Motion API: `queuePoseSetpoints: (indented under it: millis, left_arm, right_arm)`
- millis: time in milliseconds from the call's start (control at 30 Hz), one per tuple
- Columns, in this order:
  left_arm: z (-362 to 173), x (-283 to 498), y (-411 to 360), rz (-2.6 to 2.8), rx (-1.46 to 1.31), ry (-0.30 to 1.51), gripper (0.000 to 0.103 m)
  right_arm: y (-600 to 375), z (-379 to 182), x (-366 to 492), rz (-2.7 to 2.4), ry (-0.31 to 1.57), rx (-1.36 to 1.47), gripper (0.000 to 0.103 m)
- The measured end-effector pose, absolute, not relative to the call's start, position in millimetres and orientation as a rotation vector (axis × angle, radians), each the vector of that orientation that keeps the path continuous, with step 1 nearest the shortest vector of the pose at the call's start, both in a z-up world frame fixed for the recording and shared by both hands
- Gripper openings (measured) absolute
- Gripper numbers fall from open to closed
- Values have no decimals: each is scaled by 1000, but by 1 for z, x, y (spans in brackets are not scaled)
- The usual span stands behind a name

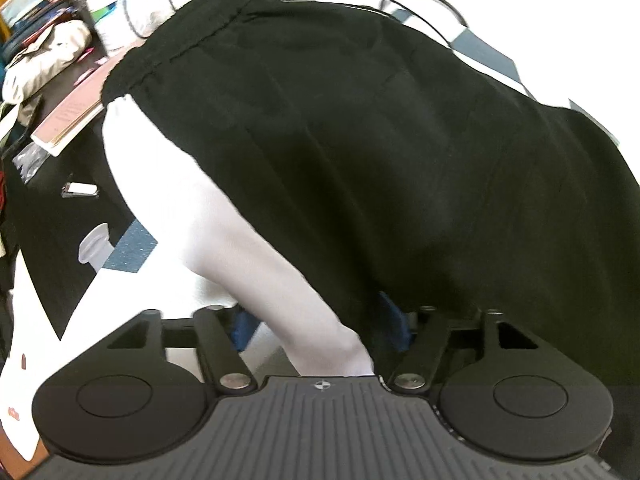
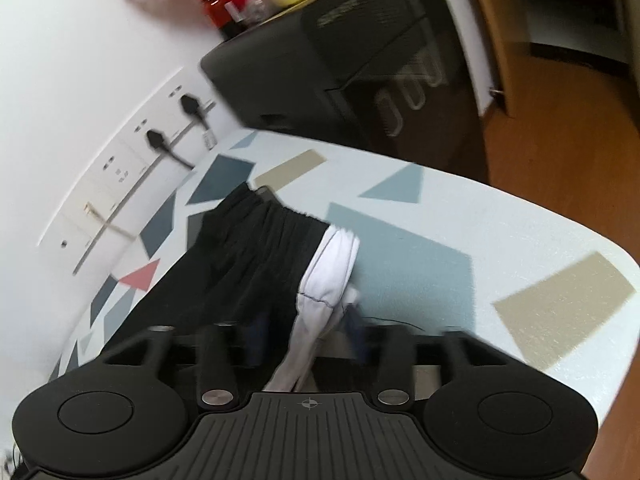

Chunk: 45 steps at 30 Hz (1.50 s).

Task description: Fold clothes

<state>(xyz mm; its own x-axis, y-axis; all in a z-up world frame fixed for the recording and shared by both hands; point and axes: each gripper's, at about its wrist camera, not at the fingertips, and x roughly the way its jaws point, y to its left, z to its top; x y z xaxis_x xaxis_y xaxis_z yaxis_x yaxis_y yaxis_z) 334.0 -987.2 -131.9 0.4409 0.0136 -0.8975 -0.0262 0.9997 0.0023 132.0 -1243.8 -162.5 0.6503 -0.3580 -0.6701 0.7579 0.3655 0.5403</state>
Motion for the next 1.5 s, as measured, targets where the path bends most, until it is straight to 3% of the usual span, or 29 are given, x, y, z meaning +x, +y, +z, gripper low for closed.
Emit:
queuePoseSetpoints:
  millis: [267, 300, 333, 367, 700, 967, 1067, 1133, 1167, 1200, 1233, 1267, 1400, 1500]
  left_arm:
    - [-123, 331, -1005, -37, 59, 1110, 71]
    - [-120, 330, -1002, -48, 56, 1107, 71]
    - [-120, 330, -1000, -61, 49, 1113, 72]
    - [-121, 331, -999, -74, 42, 1120, 74]
    - [-132, 337, -958, -81, -133, 1150, 84]
    - [-140, 351, -898, 31, -372, 1077, 85]
    - [-146, 361, -885, 61, -452, 1042, 90]
    - [-144, 364, -889, 72, -448, 1005, 89]
    - [-142, 364, -891, 76, -445, 986, 75]
    - [-140, 365, -895, 91, -417, 981, 47]
    - [-138, 365, -899, 106, -387, 977, 36]
    - [-139, 366, -899, 86, -384, 982, 23]
    - [-133, 363, -898, 79, -386, 981, 16]
    - [-131, 363, -900, 72, -360, 979, 14]
  right_arm:
    - [-1243, -161, 131, -850, 419, 909, 48]
    - [-1243, -160, 133, -849, 424, 900, 41]
    - [-1243, -160, 136, -844, 431, 891, 27]
    - [-1242, -160, 139, -839, 441, 883, 25]
    - [-1212, -161, 152, -805, 526, 930, 57]
    - [-1186, -167, 178, -774, 552, 928, 57]
    - [-1186, -168, 186, -785, 538, 931, 55]
    - [-1188, -169, 191, -796, 528, 940, 47]
    - [-1189, -170, 193, -805, 527, 939, 43]
    - [-1190, -171, 194, -816, 528, 938, 32]
    - [-1191, -172, 195, -828, 530, 935, 22]
    - [-1191, -173, 195, -833, 526, 940, 22]
    - [-1197, -174, 188, -818, 511, 979, 19]
    - [-1204, -176, 179, -816, 488, 1021, 26]
